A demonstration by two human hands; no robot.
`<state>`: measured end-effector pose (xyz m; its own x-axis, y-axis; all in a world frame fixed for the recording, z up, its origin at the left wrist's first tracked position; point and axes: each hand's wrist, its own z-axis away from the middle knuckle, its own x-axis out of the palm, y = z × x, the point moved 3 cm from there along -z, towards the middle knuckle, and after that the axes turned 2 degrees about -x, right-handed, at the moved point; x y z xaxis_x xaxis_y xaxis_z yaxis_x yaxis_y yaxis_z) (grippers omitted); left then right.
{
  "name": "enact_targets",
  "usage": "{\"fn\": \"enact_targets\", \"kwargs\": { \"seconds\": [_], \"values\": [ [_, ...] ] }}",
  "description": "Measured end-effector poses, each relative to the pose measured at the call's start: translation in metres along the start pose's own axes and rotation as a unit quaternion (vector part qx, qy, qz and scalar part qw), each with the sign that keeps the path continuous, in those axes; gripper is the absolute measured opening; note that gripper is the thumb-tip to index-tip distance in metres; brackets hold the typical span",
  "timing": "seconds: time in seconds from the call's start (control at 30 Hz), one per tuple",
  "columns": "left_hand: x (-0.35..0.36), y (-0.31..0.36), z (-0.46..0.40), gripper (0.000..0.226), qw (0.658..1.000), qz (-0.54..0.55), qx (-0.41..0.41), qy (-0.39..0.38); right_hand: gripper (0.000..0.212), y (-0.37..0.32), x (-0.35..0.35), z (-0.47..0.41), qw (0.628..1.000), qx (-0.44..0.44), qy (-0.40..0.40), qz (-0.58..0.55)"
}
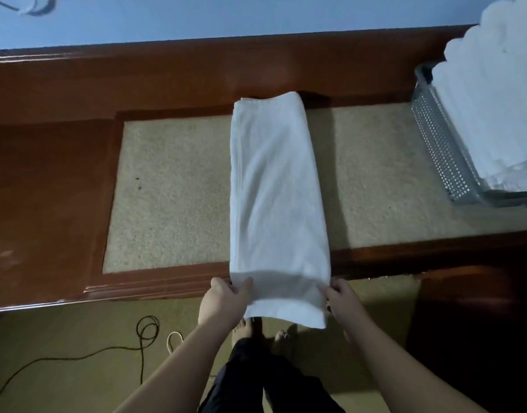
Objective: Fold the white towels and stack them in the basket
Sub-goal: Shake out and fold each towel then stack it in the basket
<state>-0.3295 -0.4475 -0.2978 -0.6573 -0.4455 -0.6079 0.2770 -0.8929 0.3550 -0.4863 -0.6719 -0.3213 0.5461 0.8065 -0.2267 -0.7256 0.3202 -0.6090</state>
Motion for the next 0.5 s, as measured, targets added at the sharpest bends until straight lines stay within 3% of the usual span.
{"fn": "enact_targets", "kwargs": {
  "seconds": [0.13,0.27,0.3,0.43,0.5],
  "values": [
    [0.019,-0.012,0.002,0.086,0.969,0.207,-0.087,-0.106,0.025,0.008,0.001,-0.003,1.0,-0.012,0.014,-0.014],
    [0.036,-0.025,-0.005,0.128,0.924,0.333,-0.089,-0.167,0.029,0.014,0.002,0.001,0.997,-0.008,-0.009,-0.072],
    [0.039,-0.025,-0.002,0.124,0.917,0.348,-0.079,-0.18,0.028,0.015,0.002,0.002,0.997,-0.007,-0.027,-0.075],
    [0.041,-0.02,0.013,0.066,0.907,0.377,-0.001,-0.186,0.03,0.018,0.002,0.013,0.993,-0.022,-0.069,-0.093],
    [0.037,-0.025,0.022,0.057,0.908,0.387,0.013,-0.16,0.047,0.017,-0.002,0.021,0.991,-0.03,-0.073,-0.108]
  ]
}}
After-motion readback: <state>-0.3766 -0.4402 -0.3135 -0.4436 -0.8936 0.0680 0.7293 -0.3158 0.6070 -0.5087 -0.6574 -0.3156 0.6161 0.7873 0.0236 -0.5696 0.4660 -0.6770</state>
